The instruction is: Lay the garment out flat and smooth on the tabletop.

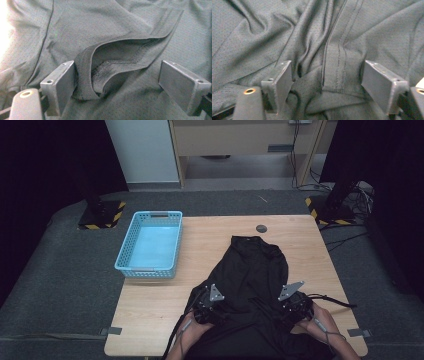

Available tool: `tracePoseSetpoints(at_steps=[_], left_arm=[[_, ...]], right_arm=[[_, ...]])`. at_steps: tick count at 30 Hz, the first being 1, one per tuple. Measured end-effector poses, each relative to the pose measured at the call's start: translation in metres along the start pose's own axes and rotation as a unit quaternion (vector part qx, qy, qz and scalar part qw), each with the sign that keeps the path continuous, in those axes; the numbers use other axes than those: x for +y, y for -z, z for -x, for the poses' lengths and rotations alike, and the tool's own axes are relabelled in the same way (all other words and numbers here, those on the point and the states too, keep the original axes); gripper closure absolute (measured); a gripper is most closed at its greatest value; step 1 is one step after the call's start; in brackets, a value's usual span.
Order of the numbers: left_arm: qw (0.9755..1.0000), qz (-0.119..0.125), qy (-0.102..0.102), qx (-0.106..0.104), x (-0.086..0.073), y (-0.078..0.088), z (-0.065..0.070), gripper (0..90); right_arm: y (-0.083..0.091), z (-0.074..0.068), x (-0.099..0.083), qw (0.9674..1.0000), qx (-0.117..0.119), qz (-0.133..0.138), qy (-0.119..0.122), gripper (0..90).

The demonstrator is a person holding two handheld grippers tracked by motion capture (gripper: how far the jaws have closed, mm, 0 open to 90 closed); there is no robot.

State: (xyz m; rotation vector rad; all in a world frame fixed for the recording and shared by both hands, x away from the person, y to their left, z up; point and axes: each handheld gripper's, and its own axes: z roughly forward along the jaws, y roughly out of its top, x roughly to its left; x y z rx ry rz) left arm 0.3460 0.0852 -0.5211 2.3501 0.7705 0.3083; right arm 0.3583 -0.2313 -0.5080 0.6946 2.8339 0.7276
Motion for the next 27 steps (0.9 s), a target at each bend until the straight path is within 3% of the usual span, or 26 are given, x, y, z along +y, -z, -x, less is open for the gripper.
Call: tracePoseSetpoints(at_steps=[3, 6, 10, 12, 15, 22, 27], left_arm=[[0.9999, 0.012, 0.001, 0.003, 0.003, 0.000, -0.001, 14.0], [0.9998, 0.018, 0.005, 0.008, 0.017, -0.004, -0.011, 13.2], [0.9995, 0.031, 0.011, 0.001, 0.027, -0.011, -0.018, 14.0], [0.9997, 0.022, 0.007, -0.002, 0.032, -0.018, -0.020, 13.9], [0.9999, 0.001, 0.003, -0.010, 0.035, -0.028, -0.023, 13.6], [0.9996, -0.013, -0.006, -0.026, 0.027, -0.025, -0.021, 12.9], [0.9995, -0.001, -0.007, -0.031, 0.013, -0.015, -0.013, 13.4]], right_arm=[[0.007, 0.001, 0.003, 0.9997, -0.015, 0.019, 0.006, 23.2], [0.011, 0.016, 0.016, 0.9991, -0.025, 0.033, -0.010, 22.7], [0.006, 0.033, 0.023, 0.9993, -0.022, 0.018, -0.024, 22.9], [-0.002, 0.044, 0.026, 0.9994, -0.015, -0.002, -0.031, 23.6], [-0.008, 0.048, 0.024, 0.9993, -0.008, -0.014, -0.033, 24.2], [-0.010, 0.040, 0.017, 0.9996, -0.008, -0.002, -0.028, 23.9], [-0.008, 0.028, 0.011, 0.9997, -0.003, 0.006, -0.023, 23.8]])
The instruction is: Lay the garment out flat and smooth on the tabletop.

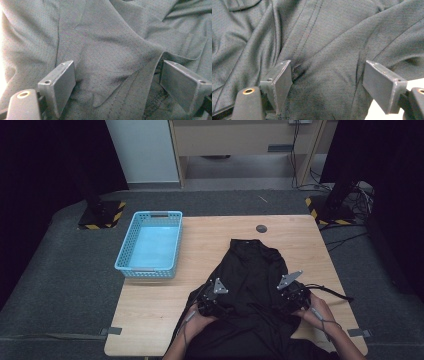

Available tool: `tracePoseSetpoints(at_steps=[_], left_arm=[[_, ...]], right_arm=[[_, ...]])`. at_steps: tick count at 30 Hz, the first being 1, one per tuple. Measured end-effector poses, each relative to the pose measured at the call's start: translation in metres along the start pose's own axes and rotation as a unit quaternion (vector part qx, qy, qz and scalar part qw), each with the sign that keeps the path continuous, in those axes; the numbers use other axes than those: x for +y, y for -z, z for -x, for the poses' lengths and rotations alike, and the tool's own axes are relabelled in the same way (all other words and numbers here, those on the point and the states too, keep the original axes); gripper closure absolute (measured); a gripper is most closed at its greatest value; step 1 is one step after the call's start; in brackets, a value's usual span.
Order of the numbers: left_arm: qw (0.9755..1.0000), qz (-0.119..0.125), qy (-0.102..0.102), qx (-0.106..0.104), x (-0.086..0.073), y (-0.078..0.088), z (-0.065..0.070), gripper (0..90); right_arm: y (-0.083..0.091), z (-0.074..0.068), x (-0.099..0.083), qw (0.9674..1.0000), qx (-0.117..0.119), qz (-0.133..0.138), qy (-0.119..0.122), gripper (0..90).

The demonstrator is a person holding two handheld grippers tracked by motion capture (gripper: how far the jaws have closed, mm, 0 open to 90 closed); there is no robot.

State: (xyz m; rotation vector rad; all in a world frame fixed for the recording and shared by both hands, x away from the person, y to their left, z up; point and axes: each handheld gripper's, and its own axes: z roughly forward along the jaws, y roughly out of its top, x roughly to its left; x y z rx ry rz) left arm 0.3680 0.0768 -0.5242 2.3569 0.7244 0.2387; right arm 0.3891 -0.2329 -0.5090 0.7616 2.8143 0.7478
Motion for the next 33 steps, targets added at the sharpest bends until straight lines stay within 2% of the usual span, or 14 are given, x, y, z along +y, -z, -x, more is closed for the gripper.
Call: tracePoseSetpoints(at_steps=[4, 6, 9, 12, 14, 17, 22, 29, 33], left_arm=[[0.9999, 0.014, -0.008, -0.004, -0.013, 0.008, 0.011, 13.8], [0.9998, 0.015, -0.007, -0.005, -0.015, 0.010, 0.014, 13.8], [0.9998, 0.018, -0.008, -0.005, -0.017, 0.010, 0.014, 13.8], [0.9998, 0.018, -0.009, -0.007, -0.017, 0.010, 0.013, 14.2], [0.9998, 0.017, -0.010, -0.007, -0.017, 0.010, 0.013, 14.2], [0.9998, 0.016, -0.010, -0.006, -0.016, 0.010, 0.014, 14.1], [0.9998, 0.016, -0.010, -0.006, -0.016, 0.010, 0.013, 14.1], [0.9998, 0.017, -0.011, -0.007, -0.017, 0.010, 0.013, 14.1], [0.9997, 0.018, -0.012, -0.008, -0.017, 0.010, 0.013, 14.1]], right_arm=[[0.003, -0.010, -0.004, 0.9999, 0.012, -0.006, 0.007, 22.5], [0.006, -0.013, -0.001, 0.9996, 0.010, -0.025, 0.010, 22.4], [0.009, -0.019, 0.009, 0.9995, 0.009, -0.011, 0.028, 23.0], [0.009, -0.024, 0.027, 0.9987, 0.007, 0.006, 0.051, 26.1], [0.005, -0.024, 0.039, 0.9981, 0.009, 0.015, 0.060, 29.3], [-0.006, -0.020, 0.053, 0.9975, 0.025, 0.022, 0.063, 37.8], [-0.023, -0.016, 0.068, 0.9966, 0.033, 0.014, 0.074, 45.9], [-0.037, -0.016, 0.077, 0.9960, 0.038, 0.018, 0.079, 58.6], [-0.041, -0.016, 0.076, 0.9953, 0.033, 0.016, 0.089, 72.5]])
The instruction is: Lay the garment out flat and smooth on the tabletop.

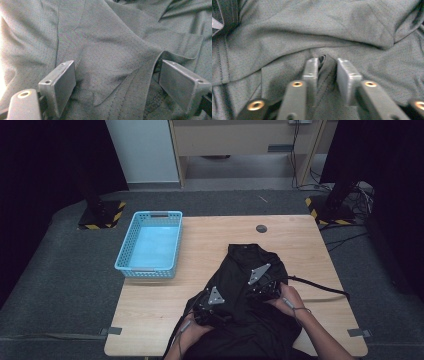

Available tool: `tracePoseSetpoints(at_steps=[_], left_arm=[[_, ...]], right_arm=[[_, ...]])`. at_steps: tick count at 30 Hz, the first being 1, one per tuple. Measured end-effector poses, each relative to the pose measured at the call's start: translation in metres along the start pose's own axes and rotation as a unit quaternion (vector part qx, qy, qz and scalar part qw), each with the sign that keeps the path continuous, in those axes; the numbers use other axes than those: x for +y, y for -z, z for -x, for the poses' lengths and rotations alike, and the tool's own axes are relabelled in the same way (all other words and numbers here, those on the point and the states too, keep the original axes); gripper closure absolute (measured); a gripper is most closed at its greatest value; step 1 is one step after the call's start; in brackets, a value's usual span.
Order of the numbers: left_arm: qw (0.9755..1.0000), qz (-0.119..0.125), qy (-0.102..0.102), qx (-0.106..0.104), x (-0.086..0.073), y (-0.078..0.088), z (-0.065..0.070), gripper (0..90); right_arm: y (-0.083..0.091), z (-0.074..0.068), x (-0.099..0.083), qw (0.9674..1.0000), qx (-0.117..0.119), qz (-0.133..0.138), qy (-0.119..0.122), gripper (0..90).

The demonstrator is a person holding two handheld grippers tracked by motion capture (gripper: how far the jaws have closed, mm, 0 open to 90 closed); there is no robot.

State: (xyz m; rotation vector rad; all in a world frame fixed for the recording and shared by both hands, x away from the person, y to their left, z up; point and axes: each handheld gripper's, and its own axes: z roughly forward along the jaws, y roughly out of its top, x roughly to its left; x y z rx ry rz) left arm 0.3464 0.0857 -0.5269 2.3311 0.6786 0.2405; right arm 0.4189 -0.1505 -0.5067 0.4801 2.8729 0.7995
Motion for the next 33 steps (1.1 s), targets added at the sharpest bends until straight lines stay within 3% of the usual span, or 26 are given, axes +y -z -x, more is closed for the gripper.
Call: tracePoseSetpoints(at_steps=[5, 16, 22, 25, 33], left_arm=[[1.0000, 0.000, 0.000, 0.000, 0.000, 0.000, 0.000, 14.2], [1.0000, 0.001, -0.001, 0.000, 0.000, 0.000, -0.001, 14.9], [1.0000, 0.001, -0.001, 0.000, -0.001, 0.001, -0.001, 15.2], [1.0000, 0.001, -0.001, 0.000, -0.001, 0.001, -0.001, 15.4], [1.0000, 0.001, -0.001, 0.000, -0.001, 0.001, -0.001, 15.5]], right_arm=[[0.003, 0.004, -0.002, 0.9999, 0.004, 0.001, -0.011, 87.1], [0.035, 0.011, -0.007, 0.9998, 0.001, 0.018, -0.012, 88.2], [0.056, 0.017, -0.025, 0.9995, -0.016, 0.019, -0.020, 88.3], [0.069, 0.022, -0.042, 0.9990, -0.022, 0.015, -0.036, 88.3], [0.085, 0.031, -0.069, 0.9978, -0.036, 0.004, -0.056, 88.3]])
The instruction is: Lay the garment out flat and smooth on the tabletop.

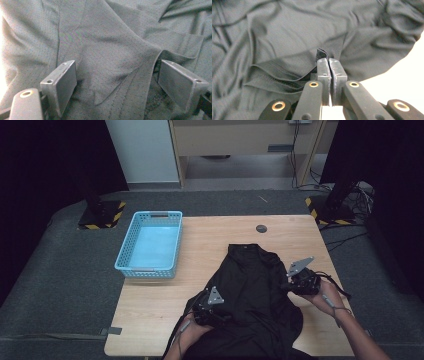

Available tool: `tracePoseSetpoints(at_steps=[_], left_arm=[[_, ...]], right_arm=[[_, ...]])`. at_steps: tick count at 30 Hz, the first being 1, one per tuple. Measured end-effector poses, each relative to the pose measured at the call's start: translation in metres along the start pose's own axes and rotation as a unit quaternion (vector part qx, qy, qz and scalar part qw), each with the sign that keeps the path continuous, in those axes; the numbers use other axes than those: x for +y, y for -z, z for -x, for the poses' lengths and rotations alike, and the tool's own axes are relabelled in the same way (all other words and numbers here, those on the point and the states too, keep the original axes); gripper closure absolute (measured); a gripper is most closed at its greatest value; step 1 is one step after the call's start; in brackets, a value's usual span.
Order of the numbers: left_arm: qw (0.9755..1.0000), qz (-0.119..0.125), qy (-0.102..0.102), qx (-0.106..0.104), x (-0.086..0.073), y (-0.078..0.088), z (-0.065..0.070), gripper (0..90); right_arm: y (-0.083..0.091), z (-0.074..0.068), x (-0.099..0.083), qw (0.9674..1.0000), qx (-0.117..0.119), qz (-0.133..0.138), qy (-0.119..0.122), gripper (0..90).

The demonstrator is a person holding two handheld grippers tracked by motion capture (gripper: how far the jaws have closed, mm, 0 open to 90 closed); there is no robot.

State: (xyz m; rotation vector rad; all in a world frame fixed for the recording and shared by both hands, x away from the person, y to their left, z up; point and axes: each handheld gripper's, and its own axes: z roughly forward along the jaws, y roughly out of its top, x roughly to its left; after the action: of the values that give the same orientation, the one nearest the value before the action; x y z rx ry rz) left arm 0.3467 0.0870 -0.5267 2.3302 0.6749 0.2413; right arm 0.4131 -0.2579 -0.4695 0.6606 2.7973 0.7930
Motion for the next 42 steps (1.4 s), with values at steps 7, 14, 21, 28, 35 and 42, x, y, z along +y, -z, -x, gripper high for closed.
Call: tracePoseSetpoints(at_steps=[7, 14, 21, 28, 35, 42], left_arm=[[1.0000, 0.002, 0.003, 0.001, 0.000, 0.000, 0.000, 15.9], [1.0000, -0.003, 0.001, 0.001, 0.001, 0.000, -0.001, 16.0], [1.0000, -0.005, 0.002, 0.002, 0.001, 0.000, 0.000, 15.9], [1.0000, -0.005, 0.003, 0.003, 0.001, 0.000, 0.000, 15.9], [1.0000, -0.005, 0.005, 0.004, 0.001, 0.000, 0.000, 16.0], [1.0000, -0.006, 0.006, 0.005, 0.001, 0.000, 0.000, 16.2]], right_arm=[[0.013, 0.015, -0.027, 0.9996, -0.014, -0.010, -0.024, 88.3], [0.020, 0.023, -0.047, 0.9987, -0.026, -0.024, -0.035, 88.3], [0.028, 0.032, -0.065, 0.9978, -0.036, -0.029, -0.048, 88.2], [0.038, 0.042, -0.086, 0.9957, -0.049, -0.041, -0.068, 88.2], [0.044, 0.048, -0.109, 0.9929, -0.060, -0.046, -0.092, 88.3], [0.048, 0.056, -0.130, 0.9885, -0.073, -0.045, -0.125, 88.2]])
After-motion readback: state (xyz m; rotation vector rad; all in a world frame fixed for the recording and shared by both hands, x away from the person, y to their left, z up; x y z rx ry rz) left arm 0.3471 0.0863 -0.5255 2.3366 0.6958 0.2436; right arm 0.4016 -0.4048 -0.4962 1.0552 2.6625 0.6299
